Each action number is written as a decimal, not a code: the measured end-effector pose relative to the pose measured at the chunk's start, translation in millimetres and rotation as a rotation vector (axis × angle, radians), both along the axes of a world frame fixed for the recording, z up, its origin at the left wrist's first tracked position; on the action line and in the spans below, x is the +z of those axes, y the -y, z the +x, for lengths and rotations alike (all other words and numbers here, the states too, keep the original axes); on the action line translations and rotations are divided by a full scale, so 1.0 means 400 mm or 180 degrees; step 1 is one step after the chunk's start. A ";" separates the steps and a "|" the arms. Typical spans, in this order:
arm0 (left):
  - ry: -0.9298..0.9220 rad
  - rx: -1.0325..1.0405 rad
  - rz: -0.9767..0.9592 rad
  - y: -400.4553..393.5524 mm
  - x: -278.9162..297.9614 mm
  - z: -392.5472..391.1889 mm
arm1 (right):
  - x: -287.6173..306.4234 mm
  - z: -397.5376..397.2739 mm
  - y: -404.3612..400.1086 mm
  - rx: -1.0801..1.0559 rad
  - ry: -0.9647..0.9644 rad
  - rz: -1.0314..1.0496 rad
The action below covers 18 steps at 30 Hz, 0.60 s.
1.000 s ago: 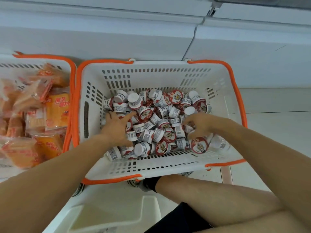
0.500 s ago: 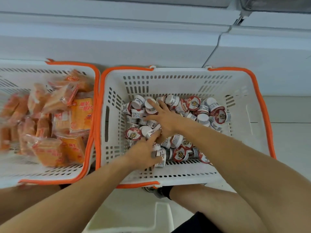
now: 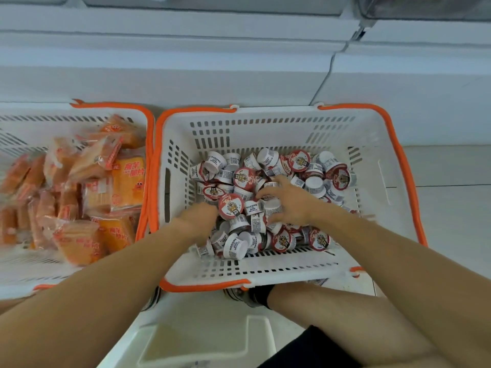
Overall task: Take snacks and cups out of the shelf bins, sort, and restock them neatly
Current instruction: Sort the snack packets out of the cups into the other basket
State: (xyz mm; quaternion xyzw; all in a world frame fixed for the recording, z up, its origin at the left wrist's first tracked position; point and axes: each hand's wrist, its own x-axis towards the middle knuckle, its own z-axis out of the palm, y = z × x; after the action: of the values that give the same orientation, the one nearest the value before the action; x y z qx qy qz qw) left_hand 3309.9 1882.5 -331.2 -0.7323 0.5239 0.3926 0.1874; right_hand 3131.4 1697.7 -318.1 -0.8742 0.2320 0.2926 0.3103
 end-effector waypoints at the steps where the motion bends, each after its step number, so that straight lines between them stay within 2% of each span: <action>1: 0.0000 0.0080 -0.0039 0.000 0.003 0.004 | 0.007 -0.005 -0.001 -0.0103 0.0010 0.0101; 4: -0.0146 0.0450 -0.0460 0.002 0.035 0.019 | 0.035 -0.016 0.001 -0.0252 0.0000 0.0137; 7: -0.0643 0.1241 -0.0849 0.008 0.103 0.021 | 0.068 -0.016 0.011 -0.0406 0.0370 0.0158; 8: -0.0884 0.1583 -0.0839 0.008 0.116 0.019 | 0.075 -0.015 0.015 -0.0613 0.0516 0.0270; 10: -0.1714 0.2666 -0.0600 0.002 0.125 0.000 | 0.083 -0.015 0.021 -0.1040 0.0606 0.0622; 12: -0.2264 0.3550 -0.0393 -0.002 0.114 -0.029 | 0.080 -0.014 0.022 -0.1112 0.0486 0.0668; 16: -0.2436 0.3920 -0.0251 0.011 0.088 -0.087 | 0.057 -0.023 0.006 -0.0624 -0.0158 0.0300; 18: -0.2190 0.3526 -0.0193 0.014 0.071 -0.099 | 0.037 -0.032 -0.026 -0.0397 -0.0386 0.0235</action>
State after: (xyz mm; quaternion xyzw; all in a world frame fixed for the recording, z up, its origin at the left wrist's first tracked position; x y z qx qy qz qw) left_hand 3270.1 1877.1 -303.0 -0.7313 0.1099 0.6282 -0.2418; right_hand 3118.7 1708.0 -303.1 -0.8267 0.2934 0.3334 0.3453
